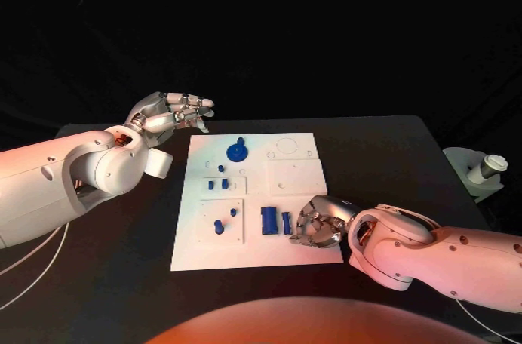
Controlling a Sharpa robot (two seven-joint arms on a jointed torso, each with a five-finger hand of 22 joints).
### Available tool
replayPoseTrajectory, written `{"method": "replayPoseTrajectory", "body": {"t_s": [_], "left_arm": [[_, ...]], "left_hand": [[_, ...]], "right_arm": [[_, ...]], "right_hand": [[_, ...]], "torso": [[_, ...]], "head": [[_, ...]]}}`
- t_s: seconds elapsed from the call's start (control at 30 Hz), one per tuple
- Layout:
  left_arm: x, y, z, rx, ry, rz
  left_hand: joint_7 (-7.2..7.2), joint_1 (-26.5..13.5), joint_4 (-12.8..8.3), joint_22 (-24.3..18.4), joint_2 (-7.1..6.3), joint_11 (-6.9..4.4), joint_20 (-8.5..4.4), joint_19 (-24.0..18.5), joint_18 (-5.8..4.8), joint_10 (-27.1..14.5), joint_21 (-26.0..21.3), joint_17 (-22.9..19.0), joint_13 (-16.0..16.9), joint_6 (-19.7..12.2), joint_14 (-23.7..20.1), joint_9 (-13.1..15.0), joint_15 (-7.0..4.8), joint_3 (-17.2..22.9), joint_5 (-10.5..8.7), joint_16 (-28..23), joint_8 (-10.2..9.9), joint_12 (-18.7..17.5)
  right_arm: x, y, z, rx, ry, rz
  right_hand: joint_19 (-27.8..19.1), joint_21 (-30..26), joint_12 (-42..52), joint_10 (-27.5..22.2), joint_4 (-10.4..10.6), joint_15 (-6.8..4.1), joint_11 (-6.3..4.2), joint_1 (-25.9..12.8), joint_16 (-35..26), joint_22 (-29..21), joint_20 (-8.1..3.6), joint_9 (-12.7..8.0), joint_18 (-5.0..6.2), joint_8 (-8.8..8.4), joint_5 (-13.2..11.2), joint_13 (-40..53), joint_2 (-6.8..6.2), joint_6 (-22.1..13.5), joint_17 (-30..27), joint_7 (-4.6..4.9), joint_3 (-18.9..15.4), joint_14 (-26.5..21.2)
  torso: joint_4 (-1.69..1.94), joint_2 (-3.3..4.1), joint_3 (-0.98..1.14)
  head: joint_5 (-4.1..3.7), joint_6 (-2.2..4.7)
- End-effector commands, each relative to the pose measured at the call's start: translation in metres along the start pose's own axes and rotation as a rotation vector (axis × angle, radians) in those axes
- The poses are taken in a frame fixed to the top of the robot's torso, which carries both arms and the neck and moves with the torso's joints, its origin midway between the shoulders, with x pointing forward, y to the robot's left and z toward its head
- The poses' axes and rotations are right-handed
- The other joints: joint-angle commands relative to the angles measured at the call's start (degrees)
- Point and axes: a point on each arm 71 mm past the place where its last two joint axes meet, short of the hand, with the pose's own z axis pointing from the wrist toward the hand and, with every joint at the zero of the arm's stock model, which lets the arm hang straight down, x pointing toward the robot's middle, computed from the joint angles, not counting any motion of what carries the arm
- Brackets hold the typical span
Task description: Assemble the parts on the task board
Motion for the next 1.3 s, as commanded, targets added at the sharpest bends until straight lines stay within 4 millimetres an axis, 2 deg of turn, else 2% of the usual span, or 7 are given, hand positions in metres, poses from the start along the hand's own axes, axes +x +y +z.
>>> {"method": "replayPoseTrajectory", "body": {"t_s": [0.03,0.1,0.4,0.7,1.03,1.27,1.3], "left_arm": [[0.002,-0.001,0.001,0.008,0.015,-0.001],[0.002,-0.001,0.001,0.01,0.013,0.0],[-0.001,0.001,0.003,0.025,-0.017,-0.008],[-0.014,0.008,0.015,0.062,-0.148,-0.06],[-0.029,0.029,0.037,0.082,-0.322,-0.081],[-0.03,0.04,0.046,0.079,-0.364,-0.076],[-0.027,0.042,0.045,0.044,-0.312,-0.063]], "left_hand": [[0.04,0.41,-0.14,0.05,0.0,-0.05,0.05,-0.06,0.22,-0.22,0.13,0.05,0.1,-0.26,-0.29,-0.07,0.08,0.18,0.33,-0.21,0.19,0.22],[0.04,0.41,-0.14,0.05,0.0,-0.05,0.05,-0.06,0.22,-0.22,0.13,0.05,0.1,-0.26,-0.29,-0.07,0.08,0.18,0.33,-0.21,0.19,0.22],[0.13,-0.19,0.07,0.19,-0.16,0.09,0.12,-0.32,0.1,-0.41,0.17,0.04,0.08,-0.43,-0.37,-0.17,0.24,0.08,0.17,-0.34,0.14,0.21],[0.91,-3.77,3.84,-6.31,-2.25,1.3,2.95,-5.66,-0.55,-3.16,-10.85,-3.7,-1.81,-3.33,-6.51,-0.84,2.71,0.1,-0.2,-10.33,-0.85,-2.58],[-1.09,-2.66,6.88,-21.37,-2.76,4.8,7.8,-8.28,-0.44,-8.47,-32.6,-9.3,-5.79,-9.26,-13.57,-2.23,7.19,-2.36,-0.41,-30.98,-2.91,-10.53],[-0.74,-1.06,7.52,-26.05,-1.36,2.55,7.85,-8.0,-2.13,-11.75,-38.71,-12.53,-5.78,-9.36,-18.25,-3.05,6.64,-5.76,-0.26,-38.41,-3.87,-13.14],[-10.74,-25.39,-1.89,-35.11,9.26,-6.75,-8.8,-46.89,-10.22,-62.66,-47.75,-21.49,-9.46,-54.69,-57.94,-15.8,-2.88,-29.98,-14.63,-50.98,-13.62,-17.02]], "right_arm": [[-0.006,0.004,-0.003,-0.053,-0.042,0.051],[-0.013,0.004,-0.005,-0.085,-0.072,0.081],[-0.057,-0.002,0.001,-0.235,-0.192,0.303],[-0.12,-0.044,0.046,-0.222,-0.35,0.644],[-0.16,-0.07,0.094,-0.227,-0.478,0.794],[-0.164,-0.066,0.109,-0.254,-0.479,0.836],[-0.164,-0.07,0.107,-0.185,-0.505,0.76]], "right_hand": [[5.77,-0.41,-0.39,1.52,0.3,-0.01,0.1,-0.15,-0.4,14.89,0.11,-0.1,-0.25,-0.27,0.66,7.42,-0.12,-0.44,11.98,0.19,-0.86,5.32],[5.16,-2.12,-2.78,0.57,1.25,0.25,0.44,-0.29,-0.89,14.4,0.31,-0.22,0.11,-0.56,4.42,6.26,-0.34,-1.21,10.95,0.57,-2.67,5.09],[2.6,-9.16,-8.54,-2.11,0.36,1.0,1.4,3.55,-2.74,12.38,0.91,-0.82,1.54,-2.18,6.14,3.41,1.64,-4.3,7.37,1.75,-2.06,4.22],[-18.87,-61.68,-43.68,-22.58,-1.76,4.57,5.36,8.79,-27.71,-6.53,4.01,-2.52,9.64,-6.61,4.92,-17.17,3.35,-12.3,-24.93,6.11,2.3,-10.07],[-28.56,-82.09,-65.61,-26.3,-1.75,10.22,9.91,8.43,-59.76,-25.74,9.44,-7.13,9.72,-12.08,1.84,-45.1,2.92,-14.63,-45.53,9.4,9.73,-27.24],[-29.79,-86.16,-71.68,-25.29,-5.04,12.34,11.61,6.59,-73.24,-43.04,12.38,-11.13,10.25,-16.05,1.32,-60.95,4.69,-14.19,-55.61,10.28,8.49,-28.13],[-83.99,-89.74,-75.42,-42.99,-14.66,5.12,1.83,-15.36,-89.06,-74.92,-1.04,-35.76,-0.4,-26.14,-5.69,-74.93,13.46,-60.65,-74.92,-2.19,-19.74,-84.03]], "torso": [[-0.02,-0.05,0.01],[-0.02,-0.09,0.0],[-0.2,-1.19,-0.34],[-0.49,-3.93,-0.8],[-0.46,-5.75,-0.09],[-0.56,-5.83,0.66],[-0.45,-5.67,0.26]], "head": [[-0.14,0.18],[-0.18,0.28],[-0.48,1.59],[-0.38,5.97],[1.45,10.39],[1.99,11.1],[1.77,10.78]]}}
